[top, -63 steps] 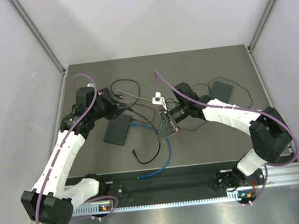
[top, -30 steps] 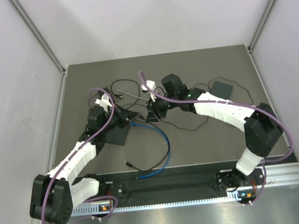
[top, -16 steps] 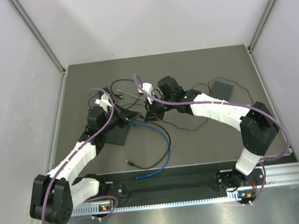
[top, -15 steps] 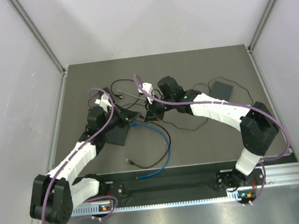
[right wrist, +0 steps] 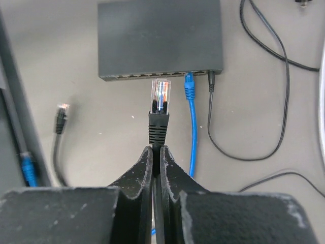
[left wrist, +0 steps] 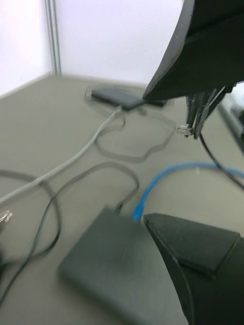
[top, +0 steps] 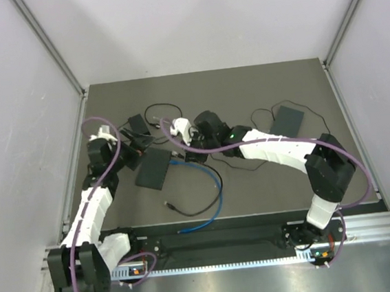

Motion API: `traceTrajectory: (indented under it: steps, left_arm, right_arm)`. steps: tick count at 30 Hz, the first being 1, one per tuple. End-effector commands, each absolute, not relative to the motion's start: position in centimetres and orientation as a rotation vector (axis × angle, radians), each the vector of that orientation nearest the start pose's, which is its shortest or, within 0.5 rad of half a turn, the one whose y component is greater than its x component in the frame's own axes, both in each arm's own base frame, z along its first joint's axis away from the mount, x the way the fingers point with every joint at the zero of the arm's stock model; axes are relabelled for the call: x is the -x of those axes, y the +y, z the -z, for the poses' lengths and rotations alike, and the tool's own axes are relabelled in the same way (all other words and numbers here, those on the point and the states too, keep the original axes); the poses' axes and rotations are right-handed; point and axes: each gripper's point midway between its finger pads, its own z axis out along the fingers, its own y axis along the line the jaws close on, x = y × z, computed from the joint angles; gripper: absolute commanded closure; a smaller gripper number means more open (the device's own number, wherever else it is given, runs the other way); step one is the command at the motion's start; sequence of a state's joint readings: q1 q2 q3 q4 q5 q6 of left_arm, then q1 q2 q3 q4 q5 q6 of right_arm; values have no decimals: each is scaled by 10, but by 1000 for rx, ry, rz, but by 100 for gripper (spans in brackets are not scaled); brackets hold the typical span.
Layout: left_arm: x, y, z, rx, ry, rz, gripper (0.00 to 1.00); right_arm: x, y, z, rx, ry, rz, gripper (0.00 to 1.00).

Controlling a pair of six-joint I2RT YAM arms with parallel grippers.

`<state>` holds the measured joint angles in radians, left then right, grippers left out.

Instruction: Insert the plug into the switch port

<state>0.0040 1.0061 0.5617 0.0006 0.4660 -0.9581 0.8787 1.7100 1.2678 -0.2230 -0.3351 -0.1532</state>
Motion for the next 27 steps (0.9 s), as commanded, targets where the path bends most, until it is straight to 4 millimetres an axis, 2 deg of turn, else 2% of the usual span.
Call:
traceTrajectory:
  steps: [1, 2, 3, 4, 5, 6, 7, 9, 10, 11, 17, 27]
  left_arm:
    - [-307, -74, -170, 541, 2111, 855, 8]
    - [-312, -68, -177, 489, 2126, 808, 11]
    - [-313, -62, -171, 352, 2166, 731, 14]
    - [-305, -57, -145, 362, 2297, 691, 16]
    - [-312, -51, -150, 321, 2316, 645, 16]
    - [-310, -45, -141, 243, 2375, 598, 17]
    - [-310, -49, -126, 207, 2452, 648, 20]
    - [-305, -53, -124, 89, 2532, 715, 36]
    - [-306, -56, -110, 99, 2583, 762, 37]
    - [-308, -53, -106, 115, 2609, 758, 38]
    - [-313, -49, -73, 248, 2703, 758, 39]
    - [-310, -48, -49, 334, 2730, 740, 36]
  right_arm:
    - [-253, 408, -125, 1400, 1821, -589, 100]
    - [-254, 409, -118, 1405, 1817, -538, 100]
    - [-248, 414, -115, 1438, 1796, -515, 100]
    - [-247, 415, -111, 1446, 1794, -492, 100]
    - [-249, 417, -104, 1452, 1801, -456, 100]
    - [-245, 420, -101, 1463, 1800, -438, 100]
    - [-246, 421, -97, 1461, 1805, -414, 100]
    - [-249, 420, -88, 1460, 1814, -358, 100]
    - [-247, 421, -84, 1468, 1816, -348, 100]
    - [-248, 420, -75, 1477, 1833, -324, 100]
    - [-243, 425, -50, 1518, 1876, -269, 100]
    - [-250, 443, -36, 1507, 1916, -268, 100]
